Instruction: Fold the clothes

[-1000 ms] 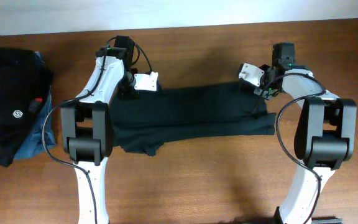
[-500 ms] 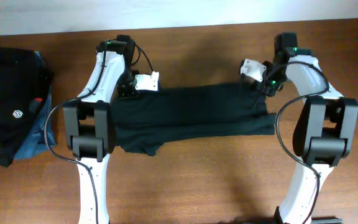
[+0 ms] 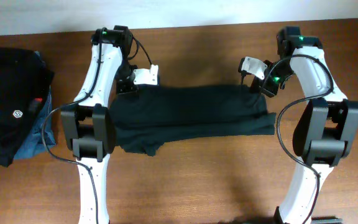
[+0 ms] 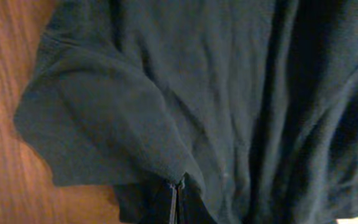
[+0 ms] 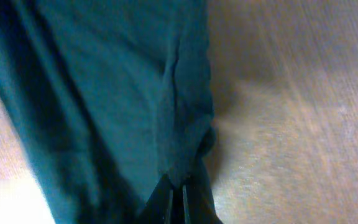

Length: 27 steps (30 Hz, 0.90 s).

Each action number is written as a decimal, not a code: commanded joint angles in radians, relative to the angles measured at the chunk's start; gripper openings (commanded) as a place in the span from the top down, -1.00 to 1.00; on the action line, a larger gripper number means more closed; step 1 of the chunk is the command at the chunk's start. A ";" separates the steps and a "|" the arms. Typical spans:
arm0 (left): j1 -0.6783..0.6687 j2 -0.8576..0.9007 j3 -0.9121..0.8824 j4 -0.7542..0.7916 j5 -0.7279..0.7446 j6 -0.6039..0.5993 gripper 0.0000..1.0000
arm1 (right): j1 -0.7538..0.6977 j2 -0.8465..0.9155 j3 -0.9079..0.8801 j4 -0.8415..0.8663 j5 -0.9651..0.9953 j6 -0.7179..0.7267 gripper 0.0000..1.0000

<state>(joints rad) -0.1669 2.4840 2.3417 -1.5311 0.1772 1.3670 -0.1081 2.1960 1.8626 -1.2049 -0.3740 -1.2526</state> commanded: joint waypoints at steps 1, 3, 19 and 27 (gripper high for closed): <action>0.000 0.005 0.030 -0.056 0.041 -0.035 0.98 | 0.004 -0.021 0.022 -0.037 -0.075 0.000 0.92; 0.000 0.005 0.041 -0.099 0.056 -0.035 0.98 | 0.003 -0.036 0.022 -0.064 -0.103 -0.001 0.92; 0.061 -0.061 0.072 -0.157 0.123 -0.136 0.98 | -0.134 -0.047 0.022 -0.263 -0.293 -0.016 0.92; 0.063 -0.061 0.071 -0.157 0.164 -0.214 0.98 | -0.155 -0.047 0.022 -0.292 -0.300 -0.015 0.92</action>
<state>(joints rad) -0.1017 2.4645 2.3920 -1.6836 0.3019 1.2240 -0.2703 2.1925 1.8679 -1.4868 -0.6308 -1.2575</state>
